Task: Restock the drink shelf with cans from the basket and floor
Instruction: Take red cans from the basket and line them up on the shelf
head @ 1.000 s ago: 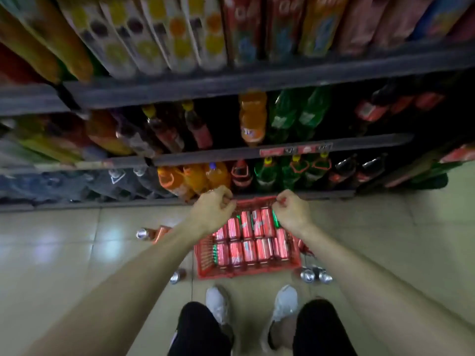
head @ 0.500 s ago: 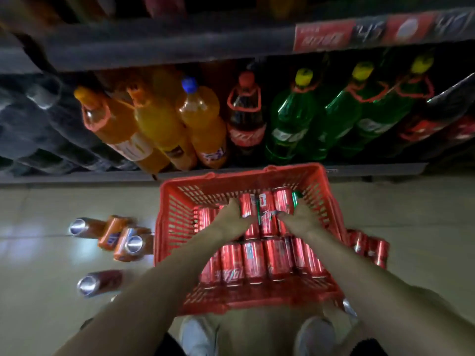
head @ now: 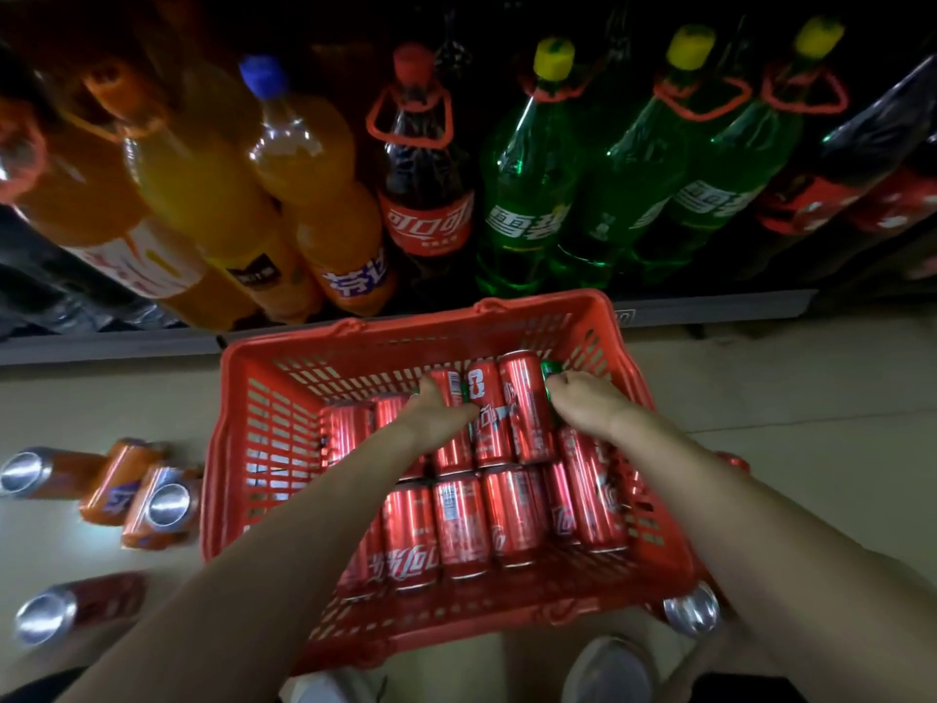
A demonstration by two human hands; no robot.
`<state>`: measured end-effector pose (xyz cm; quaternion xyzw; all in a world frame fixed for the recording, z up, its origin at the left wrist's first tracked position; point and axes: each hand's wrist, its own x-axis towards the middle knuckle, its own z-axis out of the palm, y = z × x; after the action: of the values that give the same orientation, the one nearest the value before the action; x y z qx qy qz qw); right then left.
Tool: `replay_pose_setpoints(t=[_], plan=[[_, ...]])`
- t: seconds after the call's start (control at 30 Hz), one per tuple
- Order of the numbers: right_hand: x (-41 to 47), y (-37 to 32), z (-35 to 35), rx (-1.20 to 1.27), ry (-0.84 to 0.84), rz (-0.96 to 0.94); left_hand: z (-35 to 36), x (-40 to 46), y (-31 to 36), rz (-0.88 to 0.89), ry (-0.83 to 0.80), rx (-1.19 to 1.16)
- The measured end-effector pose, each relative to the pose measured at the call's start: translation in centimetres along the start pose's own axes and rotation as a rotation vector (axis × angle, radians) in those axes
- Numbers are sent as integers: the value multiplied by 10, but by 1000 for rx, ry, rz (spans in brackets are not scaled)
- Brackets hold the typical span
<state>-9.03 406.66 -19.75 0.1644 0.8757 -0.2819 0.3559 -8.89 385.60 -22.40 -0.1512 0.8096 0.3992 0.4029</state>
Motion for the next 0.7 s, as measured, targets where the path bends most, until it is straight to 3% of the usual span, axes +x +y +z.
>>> replay_pose_setpoints(t=[0.2, 0.57, 0.7], plan=[[5, -3, 12, 162, -66, 18, 2, 15, -3, -47, -11, -195], [12, -5, 33, 213, 5, 5, 6, 32, -14, -75, 52, -493], [11, -7, 29, 168, -30, 13, 10, 33, -15, -122, 17, -429]])
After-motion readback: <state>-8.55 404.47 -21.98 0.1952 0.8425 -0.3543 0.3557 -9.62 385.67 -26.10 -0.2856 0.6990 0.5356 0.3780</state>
